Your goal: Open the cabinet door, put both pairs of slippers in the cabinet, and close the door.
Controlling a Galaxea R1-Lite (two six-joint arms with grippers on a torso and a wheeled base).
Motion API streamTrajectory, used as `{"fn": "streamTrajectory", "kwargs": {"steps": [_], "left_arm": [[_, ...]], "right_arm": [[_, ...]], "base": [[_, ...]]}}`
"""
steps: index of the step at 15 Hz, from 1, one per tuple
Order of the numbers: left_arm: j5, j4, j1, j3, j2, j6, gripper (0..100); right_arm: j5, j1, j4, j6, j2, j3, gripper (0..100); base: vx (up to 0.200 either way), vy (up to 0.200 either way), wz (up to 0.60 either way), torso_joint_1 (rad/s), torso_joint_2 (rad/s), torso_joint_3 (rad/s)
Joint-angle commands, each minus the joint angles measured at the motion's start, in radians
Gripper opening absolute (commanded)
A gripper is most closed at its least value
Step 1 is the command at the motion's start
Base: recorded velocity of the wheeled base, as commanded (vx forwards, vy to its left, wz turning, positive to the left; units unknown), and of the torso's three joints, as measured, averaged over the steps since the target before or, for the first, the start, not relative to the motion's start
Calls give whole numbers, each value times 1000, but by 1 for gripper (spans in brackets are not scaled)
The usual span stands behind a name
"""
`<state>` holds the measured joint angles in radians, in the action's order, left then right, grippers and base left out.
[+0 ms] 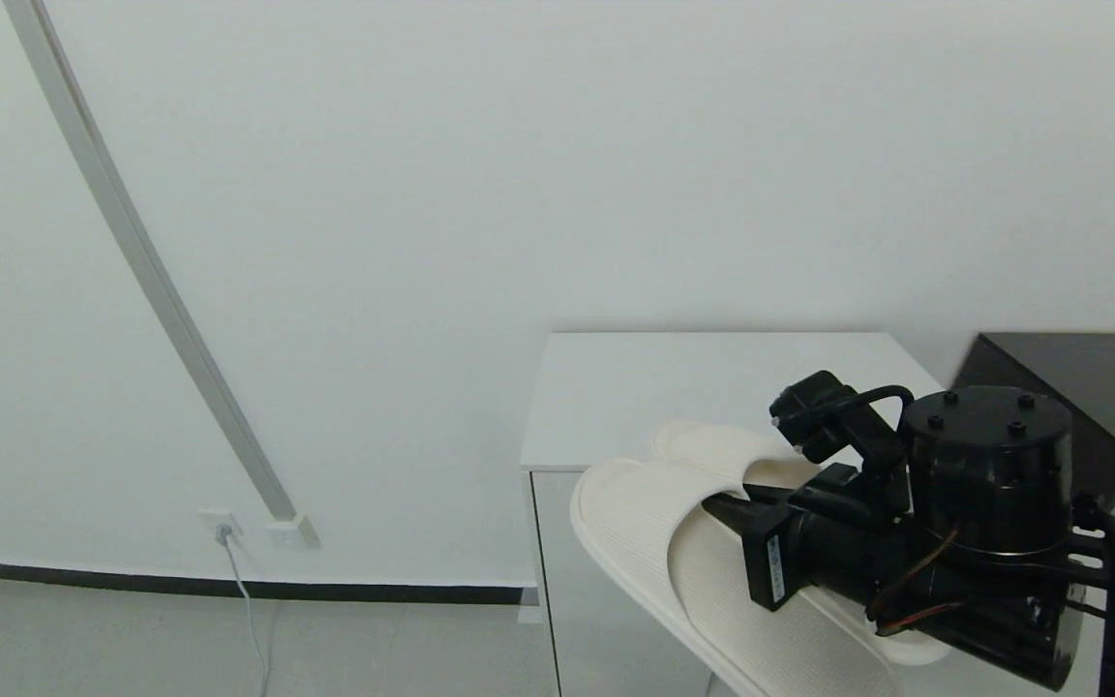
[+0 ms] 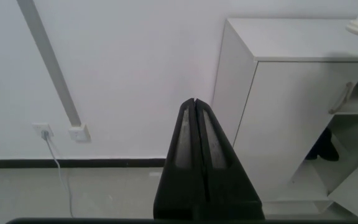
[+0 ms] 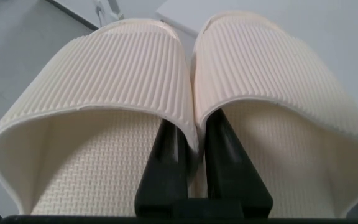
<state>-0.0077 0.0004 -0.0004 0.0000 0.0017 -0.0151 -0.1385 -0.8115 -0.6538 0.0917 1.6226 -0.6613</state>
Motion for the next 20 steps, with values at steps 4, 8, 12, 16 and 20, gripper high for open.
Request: {"fn": "streamTrajectory", "kwargs": {"steps": [4,8,12,16,20], "left_arm": [[0,0,0,0,0,0,0],[2,0,0,0,0,0,0],[2,0,0,0,0,0,0],[2,0,0,0,0,0,0],[2,0,-1,0,0,0,0]], "right_arm": [[-1,0,-3,0,5,8,0],[-1,-2,-3,0,5,8,0],[-1,-2,-3,0,7,8,0],[-1,-2,-3,0,7,8,0],[-1,-2,-4,0,11,6,0]], "base": [[0,0,0,0,0,0],[0,0,0,0,0,0],[0,-50,0,1,-2,1],[0,-200,0,-2,4,5],[0,-200,0,8,1,-5]]}}
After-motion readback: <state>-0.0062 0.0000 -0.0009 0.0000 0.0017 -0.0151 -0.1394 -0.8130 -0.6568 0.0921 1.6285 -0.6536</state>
